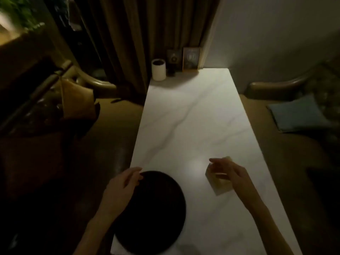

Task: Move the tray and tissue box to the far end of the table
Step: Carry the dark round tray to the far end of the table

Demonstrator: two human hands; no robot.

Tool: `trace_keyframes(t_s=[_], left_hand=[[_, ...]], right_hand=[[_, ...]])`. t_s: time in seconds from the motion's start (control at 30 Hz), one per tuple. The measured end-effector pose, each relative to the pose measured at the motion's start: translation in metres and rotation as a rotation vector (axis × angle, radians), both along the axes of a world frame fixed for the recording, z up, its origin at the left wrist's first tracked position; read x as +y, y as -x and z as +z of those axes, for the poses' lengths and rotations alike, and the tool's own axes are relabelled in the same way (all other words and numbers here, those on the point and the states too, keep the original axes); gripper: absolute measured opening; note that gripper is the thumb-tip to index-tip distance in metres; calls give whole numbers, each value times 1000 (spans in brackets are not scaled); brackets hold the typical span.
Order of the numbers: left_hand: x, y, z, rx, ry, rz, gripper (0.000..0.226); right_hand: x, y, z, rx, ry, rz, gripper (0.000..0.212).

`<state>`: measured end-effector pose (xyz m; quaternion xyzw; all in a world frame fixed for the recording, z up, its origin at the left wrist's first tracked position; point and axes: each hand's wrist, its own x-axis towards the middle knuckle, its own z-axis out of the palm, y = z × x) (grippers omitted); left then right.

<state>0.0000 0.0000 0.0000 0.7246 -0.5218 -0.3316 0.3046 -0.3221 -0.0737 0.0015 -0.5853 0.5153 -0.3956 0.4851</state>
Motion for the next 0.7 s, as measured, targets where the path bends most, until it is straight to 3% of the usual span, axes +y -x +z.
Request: trace_keyframes(t_s=[0.13, 0.3, 0.5, 0.7], left_hand=[[29, -50, -38, -26, -141, 67, 19], [47, -86, -65, -128, -226, 177, 24], [39, -92, -82, -269, -246, 257, 25], [12, -101, -159, -414, -366, 167, 25]], right_hand=[[29, -32, -41, -51, -127, -162, 30], [48, -59, -66, 31, -169, -212, 73], [39, -85, -86, 147, -185, -169, 19], [13, -128, -159, 394, -260, -164, 12]])
